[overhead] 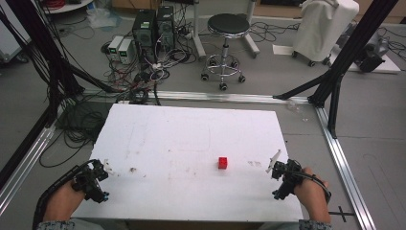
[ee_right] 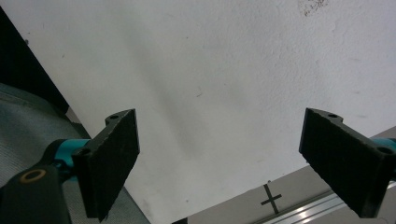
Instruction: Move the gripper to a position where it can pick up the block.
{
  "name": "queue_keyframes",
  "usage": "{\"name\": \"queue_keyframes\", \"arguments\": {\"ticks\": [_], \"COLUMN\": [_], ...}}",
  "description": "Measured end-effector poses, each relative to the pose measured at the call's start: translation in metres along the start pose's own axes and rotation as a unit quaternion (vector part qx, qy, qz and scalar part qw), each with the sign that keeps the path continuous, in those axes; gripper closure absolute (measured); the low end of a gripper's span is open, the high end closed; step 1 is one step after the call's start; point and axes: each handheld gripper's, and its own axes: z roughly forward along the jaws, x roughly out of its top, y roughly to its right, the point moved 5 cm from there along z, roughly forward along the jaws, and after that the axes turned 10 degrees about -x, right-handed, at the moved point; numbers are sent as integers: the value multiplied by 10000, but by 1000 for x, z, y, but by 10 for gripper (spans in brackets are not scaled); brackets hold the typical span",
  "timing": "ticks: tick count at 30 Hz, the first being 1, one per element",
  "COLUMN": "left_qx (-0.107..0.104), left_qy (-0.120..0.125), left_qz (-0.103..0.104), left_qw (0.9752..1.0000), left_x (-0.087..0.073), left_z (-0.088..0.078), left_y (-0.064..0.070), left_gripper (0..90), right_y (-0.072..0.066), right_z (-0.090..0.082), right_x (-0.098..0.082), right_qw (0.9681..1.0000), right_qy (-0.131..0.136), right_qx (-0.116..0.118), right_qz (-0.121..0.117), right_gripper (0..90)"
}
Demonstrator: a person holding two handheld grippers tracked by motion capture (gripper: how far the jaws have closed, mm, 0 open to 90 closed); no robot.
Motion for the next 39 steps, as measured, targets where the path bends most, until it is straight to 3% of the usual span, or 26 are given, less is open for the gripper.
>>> {"name": "queue_keyframes", "arguments": {"ticks": [11,19,23,31,35,39], "left_qx": [-17,-38,-34,-37,-47,-48], "left_qy": [-11,-11,-10,-1,0,17], "left_qz": [-14,11,-8,0,8,8], "left_qw": [10000,10000,10000,10000,10000,10000], "left_x": [0,1,0,0,0,0], "left_z": [0,1,1,1,0,0], "left_y": [-1,1,0,-1,-1,-1], "left_gripper": [216,216,217,216,216,217], "right_y": [2,2,4,25,32,36], "right_z": [-2,0,0,-13,-18,-22], "right_x": [1,10,12,43,62,81], "right_qw": [9999,9996,9995,9983,9974,9959], "right_qy": [17,15,-77,104,67,198], "right_qx": [-103,-203,-124,-187,-216,-206], "right_qz": [-22,-204,-284,-539,-691,-857], "right_gripper": [116,116,116,116,116,116]}}
